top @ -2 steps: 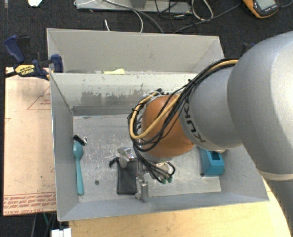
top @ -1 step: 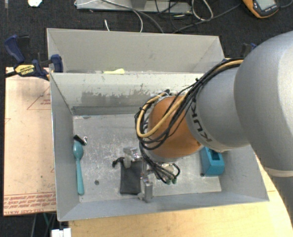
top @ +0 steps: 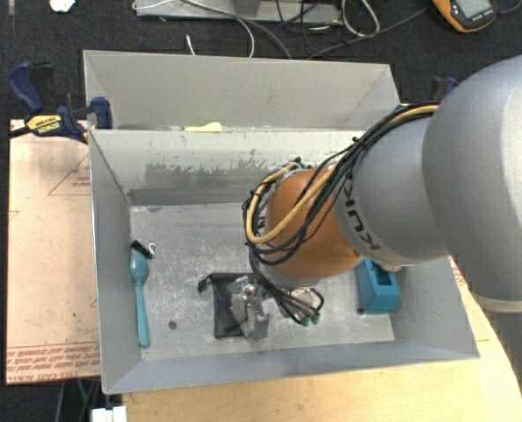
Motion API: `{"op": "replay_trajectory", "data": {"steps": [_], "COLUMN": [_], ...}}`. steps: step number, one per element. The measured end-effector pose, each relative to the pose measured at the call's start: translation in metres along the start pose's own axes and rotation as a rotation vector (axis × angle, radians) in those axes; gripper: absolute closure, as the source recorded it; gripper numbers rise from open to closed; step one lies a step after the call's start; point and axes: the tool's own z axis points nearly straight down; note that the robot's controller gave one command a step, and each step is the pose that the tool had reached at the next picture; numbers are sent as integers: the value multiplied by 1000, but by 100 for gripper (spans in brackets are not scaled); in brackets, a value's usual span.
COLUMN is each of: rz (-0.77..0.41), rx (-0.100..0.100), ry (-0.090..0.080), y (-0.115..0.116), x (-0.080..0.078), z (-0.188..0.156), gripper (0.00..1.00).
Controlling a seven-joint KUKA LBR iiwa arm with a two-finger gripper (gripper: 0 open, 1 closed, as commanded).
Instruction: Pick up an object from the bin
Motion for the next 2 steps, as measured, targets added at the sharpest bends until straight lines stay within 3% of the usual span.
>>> {"op": "replay_trajectory", "data": {"steps": [1,2], "rz": [-24,-73], "rx": [-1,-2], "ry": [-1,4], "y": [4,-4], "x": [-2,-6], "z": [0,-56], "gripper": [100,100]}}
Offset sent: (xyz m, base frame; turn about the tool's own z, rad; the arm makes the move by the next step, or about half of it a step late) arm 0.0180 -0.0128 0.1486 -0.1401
